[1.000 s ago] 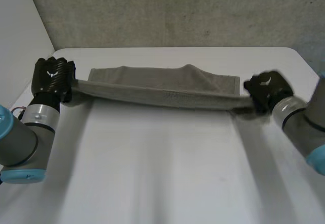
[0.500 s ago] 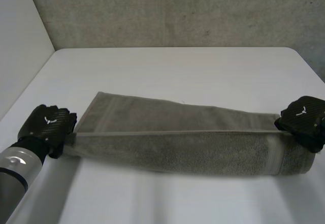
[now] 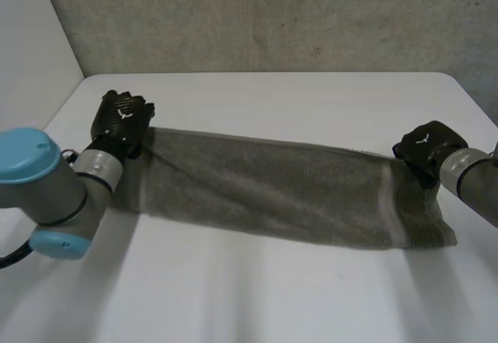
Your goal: Fold the towel.
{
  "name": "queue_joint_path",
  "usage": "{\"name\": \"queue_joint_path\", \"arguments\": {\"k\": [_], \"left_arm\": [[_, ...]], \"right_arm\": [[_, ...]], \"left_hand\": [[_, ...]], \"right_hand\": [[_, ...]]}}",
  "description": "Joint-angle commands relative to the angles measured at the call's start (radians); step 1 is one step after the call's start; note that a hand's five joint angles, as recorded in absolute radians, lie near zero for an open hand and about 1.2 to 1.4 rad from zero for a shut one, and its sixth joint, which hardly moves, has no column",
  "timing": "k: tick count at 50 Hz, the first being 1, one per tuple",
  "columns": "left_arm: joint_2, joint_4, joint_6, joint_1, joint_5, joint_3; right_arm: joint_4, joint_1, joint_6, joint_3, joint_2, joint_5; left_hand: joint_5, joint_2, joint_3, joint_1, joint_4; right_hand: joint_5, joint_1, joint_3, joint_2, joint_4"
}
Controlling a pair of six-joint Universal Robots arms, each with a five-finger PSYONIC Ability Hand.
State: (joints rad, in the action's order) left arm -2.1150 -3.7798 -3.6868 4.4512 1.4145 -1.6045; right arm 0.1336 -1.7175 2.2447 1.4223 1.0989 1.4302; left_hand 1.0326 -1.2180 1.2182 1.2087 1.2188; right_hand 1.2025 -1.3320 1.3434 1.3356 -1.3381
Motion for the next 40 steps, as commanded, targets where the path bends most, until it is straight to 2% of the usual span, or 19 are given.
{"name": "queue_joint_path", "arguments": {"k": [1,9,17,22,27,36,40], "left_arm": [[-0.107,-0.009,-0.002,-0.013,-0.003,0.118],[-0.169,-0.011,-0.006,-0.018,-0.009,0.150],[-0.174,-0.011,-0.007,-0.018,-0.008,0.140],[-0.103,-0.005,-0.002,-0.016,-0.005,0.104],[-0.037,-0.012,-0.002,-0.015,-0.011,0.052],[-0.042,-0.015,-0.006,-0.015,-0.009,0.060],[-0.065,-0.017,-0.006,-0.015,-0.009,0.070]], "right_arm": [[-0.028,-0.001,-0.005,0.040,-0.002,0.009],[-0.052,0.001,-0.005,0.075,-0.002,0.019],[-0.031,0.004,-0.013,0.095,0.026,0.065],[0.033,0.010,-0.011,0.148,0.172,0.053],[0.064,0.012,-0.019,0.170,0.219,0.042],[0.074,0.006,-0.037,0.158,0.196,0.027],[0.069,-0.001,-0.042,0.132,0.144,0.027]], "left_hand": [[0.189,-0.178,0.178,0.188,0.178],[0.189,-0.178,0.178,0.188,0.178],[0.189,-0.178,0.178,0.188,0.178],[0.189,-0.178,0.178,0.188,0.178],[0.189,-0.178,0.178,0.188,0.178],[0.189,-0.178,0.178,0.188,0.178],[0.189,-0.178,0.178,0.188,0.178]], "right_hand": [[0.019,-0.064,0.053,0.061,-0.058],[0.019,-0.064,0.053,0.061,-0.058],[0.019,-0.064,0.053,0.061,-0.058],[0.019,-0.064,0.053,0.061,-0.058],[0.019,-0.064,0.053,0.061,-0.058],[0.019,-0.064,0.053,0.061,-0.058],[0.019,-0.064,0.053,0.061,-0.058]]}}
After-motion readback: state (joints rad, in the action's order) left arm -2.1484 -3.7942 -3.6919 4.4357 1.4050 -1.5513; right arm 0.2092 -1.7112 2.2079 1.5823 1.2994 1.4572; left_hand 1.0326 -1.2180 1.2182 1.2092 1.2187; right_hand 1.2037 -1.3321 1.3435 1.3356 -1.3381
